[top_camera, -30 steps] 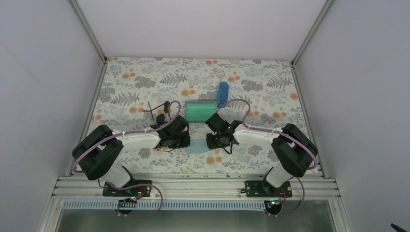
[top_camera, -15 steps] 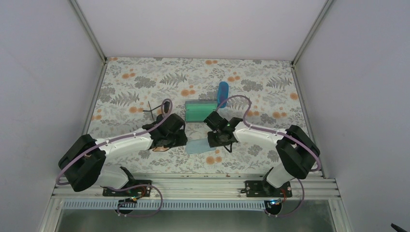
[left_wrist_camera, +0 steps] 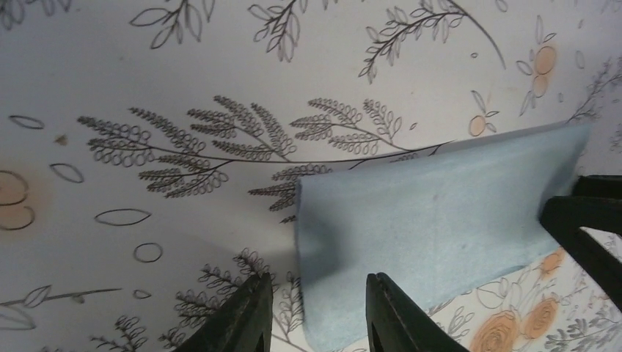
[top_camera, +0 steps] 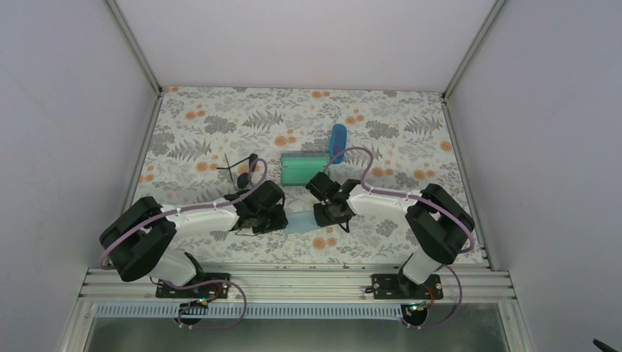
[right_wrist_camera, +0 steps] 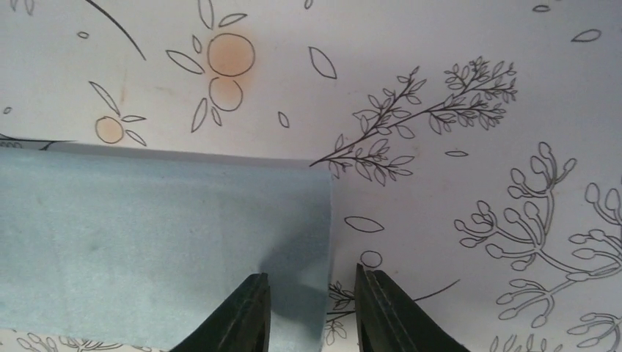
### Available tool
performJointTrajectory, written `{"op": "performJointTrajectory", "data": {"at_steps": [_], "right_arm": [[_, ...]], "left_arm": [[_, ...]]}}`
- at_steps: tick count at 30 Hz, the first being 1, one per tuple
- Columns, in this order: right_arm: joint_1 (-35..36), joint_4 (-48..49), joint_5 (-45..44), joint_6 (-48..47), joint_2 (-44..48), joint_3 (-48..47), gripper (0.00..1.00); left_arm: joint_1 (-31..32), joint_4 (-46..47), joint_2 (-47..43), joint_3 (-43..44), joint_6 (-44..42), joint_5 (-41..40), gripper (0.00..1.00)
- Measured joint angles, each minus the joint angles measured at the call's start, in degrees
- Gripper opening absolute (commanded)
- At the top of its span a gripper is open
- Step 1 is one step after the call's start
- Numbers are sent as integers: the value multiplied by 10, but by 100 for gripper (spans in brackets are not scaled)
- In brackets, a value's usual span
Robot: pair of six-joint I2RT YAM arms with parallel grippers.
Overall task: Organize the sunglasses
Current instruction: Pick up the glasses cleaning cloth from the center of the board.
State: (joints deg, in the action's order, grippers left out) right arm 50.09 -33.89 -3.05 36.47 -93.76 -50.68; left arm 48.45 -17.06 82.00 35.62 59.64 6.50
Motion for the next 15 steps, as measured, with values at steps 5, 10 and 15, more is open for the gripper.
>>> {"op": "performJointTrajectory", "data": {"at_steps": [5,10,15], "right_arm": [[2,10,9,-3,-1,0,23],[2,19,13,-4,-6,0,10],[2,27,13,-2,-8,0,4]], "left_arm": [[2,19,8,0,10,3,27],[3,28,14,0,13,6,22],[4,28,19,2,15,3,21]]}}
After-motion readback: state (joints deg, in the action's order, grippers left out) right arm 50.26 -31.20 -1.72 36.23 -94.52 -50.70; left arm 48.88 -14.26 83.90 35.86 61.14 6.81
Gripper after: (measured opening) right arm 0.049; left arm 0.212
